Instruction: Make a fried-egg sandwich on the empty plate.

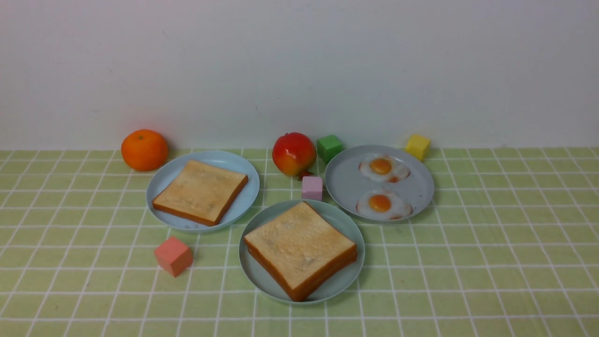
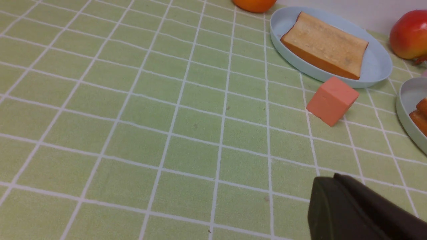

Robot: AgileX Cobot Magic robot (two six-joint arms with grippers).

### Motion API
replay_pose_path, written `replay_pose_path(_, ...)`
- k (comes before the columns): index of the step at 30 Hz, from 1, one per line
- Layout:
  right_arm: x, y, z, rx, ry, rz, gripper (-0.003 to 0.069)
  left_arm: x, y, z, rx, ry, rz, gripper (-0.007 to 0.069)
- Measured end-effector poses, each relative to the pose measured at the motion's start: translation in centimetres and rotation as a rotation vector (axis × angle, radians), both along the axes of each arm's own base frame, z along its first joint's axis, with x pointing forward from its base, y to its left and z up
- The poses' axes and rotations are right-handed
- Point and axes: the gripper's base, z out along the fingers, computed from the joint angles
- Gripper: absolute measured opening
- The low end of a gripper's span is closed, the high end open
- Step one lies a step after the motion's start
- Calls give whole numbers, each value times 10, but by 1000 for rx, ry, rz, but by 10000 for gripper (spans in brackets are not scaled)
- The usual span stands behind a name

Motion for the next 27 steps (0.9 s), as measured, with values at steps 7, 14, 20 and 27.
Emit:
replay_pose_path(7, 0, 0, 0, -1, 0, 0, 20, 0, 0, 0, 0, 3, 0, -13)
replay_pose_path(14, 0, 0, 0, -3, 0, 1, 28, 0, 0, 0, 0, 3, 0, -13)
replay_pose_path(20, 0, 0, 0, -4, 0, 1, 36, 0, 0, 0, 0, 3, 0, -13)
replay_pose_path(27, 0, 0, 0, -4, 0, 1, 38, 0, 0, 0, 0, 4, 0, -13)
